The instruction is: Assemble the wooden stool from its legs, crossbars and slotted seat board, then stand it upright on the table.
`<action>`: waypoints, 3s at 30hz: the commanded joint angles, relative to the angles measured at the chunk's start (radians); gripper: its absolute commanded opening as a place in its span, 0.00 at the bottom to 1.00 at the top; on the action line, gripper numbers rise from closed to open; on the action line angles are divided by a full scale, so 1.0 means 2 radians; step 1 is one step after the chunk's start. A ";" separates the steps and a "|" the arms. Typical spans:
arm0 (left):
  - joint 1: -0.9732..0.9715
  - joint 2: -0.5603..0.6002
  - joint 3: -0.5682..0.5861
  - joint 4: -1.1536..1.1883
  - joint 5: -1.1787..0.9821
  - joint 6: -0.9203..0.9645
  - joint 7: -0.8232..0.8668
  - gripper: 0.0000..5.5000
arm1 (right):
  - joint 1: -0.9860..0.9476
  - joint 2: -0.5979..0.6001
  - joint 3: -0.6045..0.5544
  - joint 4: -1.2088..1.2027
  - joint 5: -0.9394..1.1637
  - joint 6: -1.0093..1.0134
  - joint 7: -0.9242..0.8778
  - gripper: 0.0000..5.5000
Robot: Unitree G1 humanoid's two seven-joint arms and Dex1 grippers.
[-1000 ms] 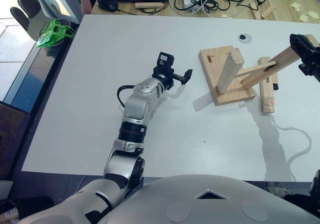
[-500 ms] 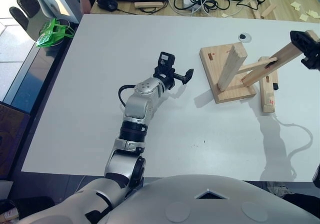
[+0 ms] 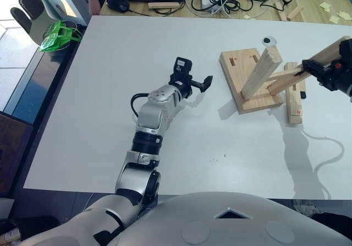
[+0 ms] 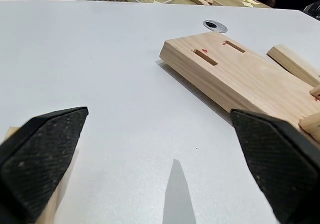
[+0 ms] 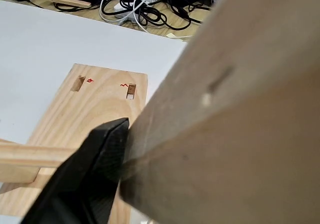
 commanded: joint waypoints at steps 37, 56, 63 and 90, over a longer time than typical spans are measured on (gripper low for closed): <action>-0.051 -0.009 0.037 0.086 -0.019 -0.020 -0.001 0.96 | -0.097 0.185 -0.060 0.011 -0.144 -0.276 -0.072 0.63; -0.049 0.015 0.006 0.078 0.009 -0.035 -0.014 0.96 | -0.042 0.139 0.085 0.203 -0.210 -0.148 0.096 0.22; -0.061 0.015 0.018 0.104 0.001 -0.034 -0.015 0.96 | -0.110 0.211 -0.006 0.170 -0.168 -0.319 0.038 0.00; -0.130 -0.015 0.089 0.235 -0.041 -0.101 -0.010 0.96 | -0.258 0.350 0.226 -0.118 -0.174 -0.190 0.018 0.00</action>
